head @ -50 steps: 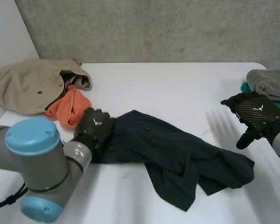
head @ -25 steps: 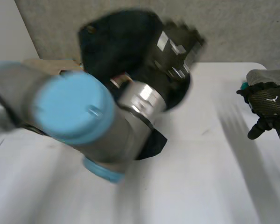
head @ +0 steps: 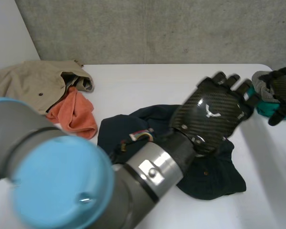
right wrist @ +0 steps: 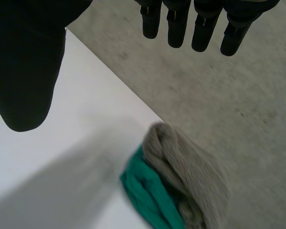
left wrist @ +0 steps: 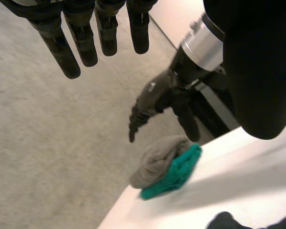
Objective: Fold the laundry.
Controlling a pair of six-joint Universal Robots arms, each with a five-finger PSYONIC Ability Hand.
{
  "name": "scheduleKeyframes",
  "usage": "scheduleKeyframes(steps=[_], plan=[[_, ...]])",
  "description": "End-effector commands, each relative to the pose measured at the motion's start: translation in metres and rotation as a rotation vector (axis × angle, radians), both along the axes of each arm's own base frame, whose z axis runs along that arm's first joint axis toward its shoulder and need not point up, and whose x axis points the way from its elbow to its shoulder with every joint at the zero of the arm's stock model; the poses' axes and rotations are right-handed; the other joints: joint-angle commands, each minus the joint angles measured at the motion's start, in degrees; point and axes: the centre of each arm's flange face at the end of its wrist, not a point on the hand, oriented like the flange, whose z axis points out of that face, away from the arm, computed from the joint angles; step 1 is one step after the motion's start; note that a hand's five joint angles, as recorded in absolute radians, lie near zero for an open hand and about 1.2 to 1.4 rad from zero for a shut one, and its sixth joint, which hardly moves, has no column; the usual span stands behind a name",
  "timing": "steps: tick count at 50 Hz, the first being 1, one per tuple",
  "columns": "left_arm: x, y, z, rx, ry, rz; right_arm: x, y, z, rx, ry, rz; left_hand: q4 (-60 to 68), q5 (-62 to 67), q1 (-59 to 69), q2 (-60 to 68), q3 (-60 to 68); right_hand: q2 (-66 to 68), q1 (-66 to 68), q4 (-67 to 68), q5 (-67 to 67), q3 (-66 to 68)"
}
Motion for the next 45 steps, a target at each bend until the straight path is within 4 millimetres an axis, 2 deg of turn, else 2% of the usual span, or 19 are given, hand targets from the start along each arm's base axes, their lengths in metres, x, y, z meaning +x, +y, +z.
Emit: scheduleKeyframes(steps=[1,6,8,10,13,18,19,25,28,29,32,34,36,38,39,40,41,44,45], plan=[[0.044,-0.02,0.021,-0.003,0.028,0.163,0.038,0.027,0.019,0.071,-0.009,0.132,-0.2,0.19,-1.68,-0.44,-0.55,-2.47,-3.41,-2.2,-2.97,-2.31],[0.082,-0.05,0.006,0.066,-0.027,0.392,0.064,0.06,0.01,0.249,-0.006,0.242,0.31,0.7,-1.17,0.06,-0.04,-2.47,-3.41,-2.2,-2.97,-2.31],[0.101,-0.063,-0.012,0.12,-0.089,0.504,0.071,0.063,-0.001,0.293,0.0,0.267,0.65,1.03,-0.84,0.4,0.29,-2.47,-3.41,-2.2,-2.97,-2.31],[0.11,-0.069,-0.025,0.154,-0.13,0.557,0.083,0.064,-0.022,0.352,0.009,0.303,0.65,1.03,-0.84,0.4,0.29,-2.47,-3.41,-2.2,-2.97,-2.31],[0.122,-0.075,-0.054,0.216,-0.216,0.606,0.091,0.059,-0.04,0.374,0.018,0.315,0.65,1.03,-0.84,0.4,0.29,-2.47,-3.41,-2.2,-2.97,-2.31],[0.126,-0.085,-0.092,0.293,-0.313,0.629,0.097,0.04,-0.076,0.379,0.028,0.299,1.32,1.7,-0.17,1.07,0.96,-0.23,-1.17,0.04,-0.73,-0.07],[0.124,-0.089,-0.104,0.311,-0.341,0.632,0.098,0.036,-0.079,0.372,0.03,0.293,1.99,2.37,0.5,1.74,1.63,2.3,1.36,2.57,1.8,2.46],[0.112,-0.103,-0.131,0.335,-0.396,0.608,0.098,0.024,-0.089,0.319,0.044,0.255,11.56,11.95,10.08,11.32,11.21,16.95,16.0,17.22,16.44,17.11],[0.107,-0.109,-0.138,0.333,-0.408,0.602,0.098,0.021,-0.092,0.31,0.051,0.249,22.64,23.03,21.16,22.39,22.29,31.03,30.09,31.3,30.53,31.19],[0.105,-0.111,-0.138,0.327,-0.405,0.6,0.098,0.021,-0.093,0.309,0.049,0.248,28.68,29.06,27.19,28.43,28.33,47.25,46.3,47.52,46.74,47.41],[0.1,-0.118,-0.129,0.29,-0.367,0.604,0.097,0.019,-0.09,0.298,0.047,0.243,61.29,61.68,59.81,61.05,60.94,67.48,66.53,67.75,66.98,67.64],[0.098,-0.119,-0.124,0.273,-0.345,0.604,0.098,0.02,-0.089,0.294,0.049,0.256,65.22,65.6,63.73,64.97,64.87,67.53,66.59,67.8,67.03,67.69],[0.098,-0.121,-0.1,0.228,-0.29,0.612,0.099,0.021,-0.085,0.283,0.054,0.255,65.22,65.61,63.74,64.97,64.87,67.53,66.59,67.8,67.03,67.69],[0.098,-0.12,-0.077,0.191,-0.243,0.612,0.098,0.022,-0.068,0.237,0.063,0.259,65.22,65.61,63.74,64.97,64.87,67.53,66.59,67.8,67.03,67.69],[0.099,-0.118,-0.053,0.153,-0.188,0.611,0.098,0.022,-0.057,0.207,0.067,0.256,65.22,65.61,63.74,64.97,64.87,67.53,66.59,67.8,67.03,67.69],[0.099,-0.116,-0.042,0.135,-0.161,0.61,0.097,0.023,-0.046,0.177,0.072,0.255,65.22,65.61,63.74,64.97,64.87,67.53,66.59,67.8,67.03,67.69],[0.1,-0.115,-0.03,0.116,-0.136,0.61,0.094,0.026,-0.02,0.109,0.089,0.253,65.22,65.61,63.74,64.97,64.87,67.53,66.59,67.8,67.03,67.69],[0.107,-0.103,0.018,0.053,-0.053,0.605,0.091,0.036,0.016,0.029,0.125,0.26,65.22,65.61,63.74,64.97,64.87,67.53,66.59,67.8,67.03,67.69],[0.111,-0.1,0.03,0.041,-0.037,0.606,0.089,0.042,0.042,-0.024,0.14,0.258,65.22,65.61,63.74,64.97,64.87,67.53,66.59,67.8,67.03,67.69]])
